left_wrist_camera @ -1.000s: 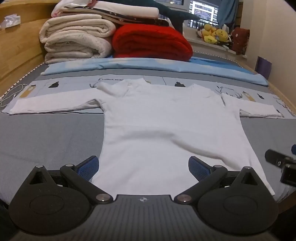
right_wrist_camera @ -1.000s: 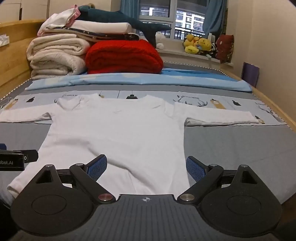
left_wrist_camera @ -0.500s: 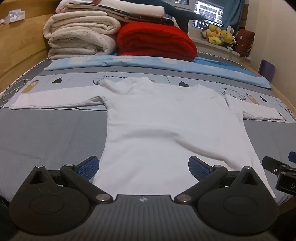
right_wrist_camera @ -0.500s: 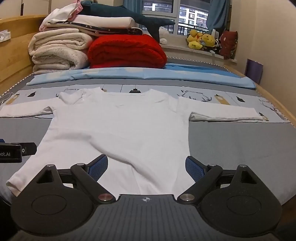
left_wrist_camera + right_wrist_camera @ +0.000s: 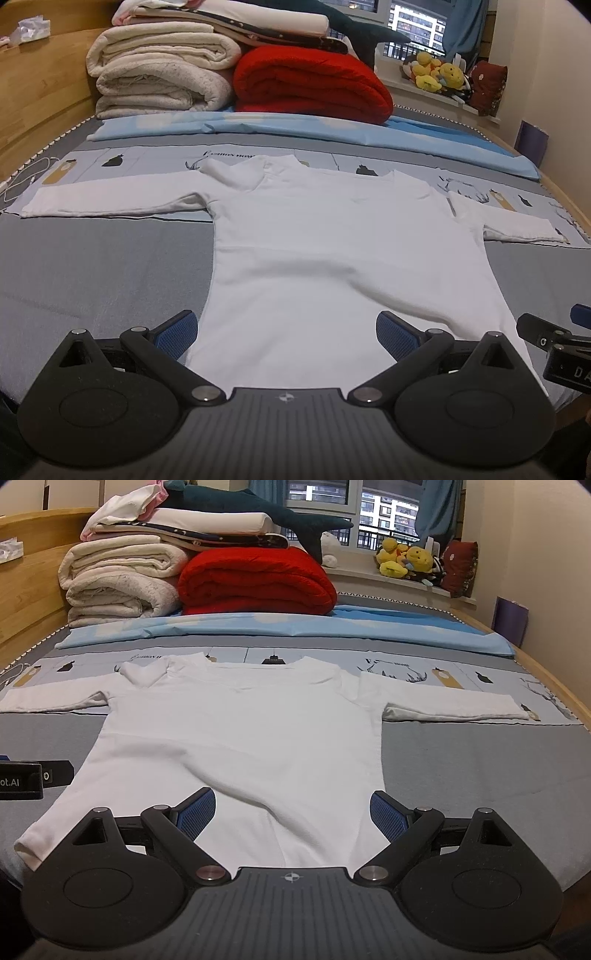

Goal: Fold small clothes

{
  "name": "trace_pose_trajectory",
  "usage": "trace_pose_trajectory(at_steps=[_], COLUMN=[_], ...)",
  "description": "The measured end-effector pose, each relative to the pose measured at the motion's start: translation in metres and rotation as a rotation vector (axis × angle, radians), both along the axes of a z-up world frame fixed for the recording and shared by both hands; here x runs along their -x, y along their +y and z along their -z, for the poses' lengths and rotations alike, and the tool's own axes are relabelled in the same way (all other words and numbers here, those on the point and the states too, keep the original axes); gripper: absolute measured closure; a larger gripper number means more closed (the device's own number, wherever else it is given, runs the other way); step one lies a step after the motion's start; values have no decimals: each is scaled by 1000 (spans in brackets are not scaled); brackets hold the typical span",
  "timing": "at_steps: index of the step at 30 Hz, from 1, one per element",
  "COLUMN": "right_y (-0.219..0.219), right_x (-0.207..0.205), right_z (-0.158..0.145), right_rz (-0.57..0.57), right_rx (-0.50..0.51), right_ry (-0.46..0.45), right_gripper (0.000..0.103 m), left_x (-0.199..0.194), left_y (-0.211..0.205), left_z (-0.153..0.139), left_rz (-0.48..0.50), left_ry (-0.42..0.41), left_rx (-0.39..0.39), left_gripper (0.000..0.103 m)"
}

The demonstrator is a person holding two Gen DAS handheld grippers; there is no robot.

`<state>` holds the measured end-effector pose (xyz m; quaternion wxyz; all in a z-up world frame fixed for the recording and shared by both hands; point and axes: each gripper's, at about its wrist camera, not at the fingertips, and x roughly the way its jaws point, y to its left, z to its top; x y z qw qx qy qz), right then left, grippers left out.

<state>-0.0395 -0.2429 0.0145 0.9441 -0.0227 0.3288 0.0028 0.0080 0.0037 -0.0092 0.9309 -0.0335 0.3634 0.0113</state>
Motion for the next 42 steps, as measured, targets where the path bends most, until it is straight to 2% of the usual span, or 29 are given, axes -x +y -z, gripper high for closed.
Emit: trace_pose_trajectory(at_steps=[3,4,6,8,9,10,11,13,16,18,21,24,27,28,30,31,33,36,38,39,40,42], right_y=[-1,-2,-8,-22,-32,-42,-51,-71,-94,-104,-113,-118,-117,-117,-118,-117,-117,-115,-112,-110,-110,-114], right_x=[-1,-1,-4,-8,-10,-13,-17,-26,-41,-49,-61,-70,-77,-79,-81,-80,-78,-73,-71,-70,-70,-67], right_z=[0,-1,-6,-13,-19,-24,-30,-40,-41,-26,2,26,46,50,60,62,75,83,83,83,84,81], right_rz=[11,17,39,65,79,95,108,108,81,63,134,179,203,212,222,227,247,261,233,223,222,249], right_rx=[5,7,-5,-44,-67,-84,-104,-128,-101,-88,-112,-170,-169,-163,-154,-153,-137,-137,-155,-149,-143,-137], right_ry=[-2,-5,-15,-26,-34,-39,-49,-56,-41,19,160,278,388,411,459,481,528,570,576,579,585,567], right_gripper=[12,12,15,24,31,37,40,55,60,60,60,60,60,59,59,59,59,59,71,92,99,102], left_x=[-1,-2,-4,-10,-13,-17,-20,-27,-38,-44,-52,-57,-62,-62,-61,-59,-53,-41,-37,-36,-33,-32], left_y=[1,3,9,21,28,35,40,50,68,74,76,80,92,95,97,96,100,111,115,114,109,105], left_z=[-2,-3,-8,-16,-21,-26,-31,-36,-23,3,36,56,70,73,76,76,69,60,64,68,67,65], left_rz=[19,23,25,35,51,74,100,137,166,119,91,56,10,0,4,20,30,-8,-18,-7,0,18], left_ry=[-5,-7,-18,-19,-18,-21,-31,-50,3,118,312,411,490,509,524,520,493,453,486,505,516,511], left_rx=[8,12,13,18,24,20,-2,-60,-45,-46,31,23,36,50,49,45,59,65,62,58,49,37], left_gripper=[2,6,18,41,48,59,62,62,62,62,62,62,62,62,74,95,97,98,98,98,98,97])
